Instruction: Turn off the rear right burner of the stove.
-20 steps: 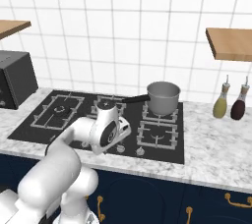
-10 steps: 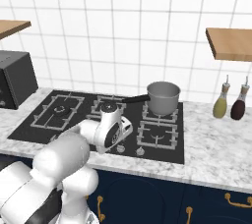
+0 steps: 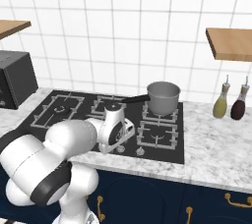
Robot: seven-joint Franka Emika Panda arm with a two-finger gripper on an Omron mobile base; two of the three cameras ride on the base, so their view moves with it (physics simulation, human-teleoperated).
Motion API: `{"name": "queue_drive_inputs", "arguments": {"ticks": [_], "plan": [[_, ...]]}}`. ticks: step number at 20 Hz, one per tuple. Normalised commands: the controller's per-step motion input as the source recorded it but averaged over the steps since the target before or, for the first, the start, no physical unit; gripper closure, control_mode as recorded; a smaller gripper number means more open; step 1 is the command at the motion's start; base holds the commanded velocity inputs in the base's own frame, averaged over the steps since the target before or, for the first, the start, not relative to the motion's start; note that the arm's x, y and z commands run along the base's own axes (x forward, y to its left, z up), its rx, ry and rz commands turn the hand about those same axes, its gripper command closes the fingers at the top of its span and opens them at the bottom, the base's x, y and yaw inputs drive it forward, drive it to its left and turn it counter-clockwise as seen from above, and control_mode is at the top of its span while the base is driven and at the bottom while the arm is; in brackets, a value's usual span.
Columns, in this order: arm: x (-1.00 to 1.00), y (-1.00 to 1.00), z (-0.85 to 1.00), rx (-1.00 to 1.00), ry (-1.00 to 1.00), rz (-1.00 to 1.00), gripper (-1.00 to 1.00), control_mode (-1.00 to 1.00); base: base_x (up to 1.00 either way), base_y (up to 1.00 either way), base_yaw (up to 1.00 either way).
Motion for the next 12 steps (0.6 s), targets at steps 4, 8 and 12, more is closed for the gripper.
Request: {"name": "queue_drive_inputs", "arguments": {"ticks": [4, 8, 12], "plan": [[0.02, -0.06, -0.07, 0.00, 0.05, 0.00, -1.00, -1.00, 0.00, 0.00, 0.00], [0.19, 0.00, -0.03, 0.00, 0.00, 0.00, -1.00, -1.00, 0.00, 0.00, 0.00], [0.07, 0.00, -0.01, 0.00, 0.00, 0.00, -1.00, -1.00, 0.00, 0.00, 0.00]]}}
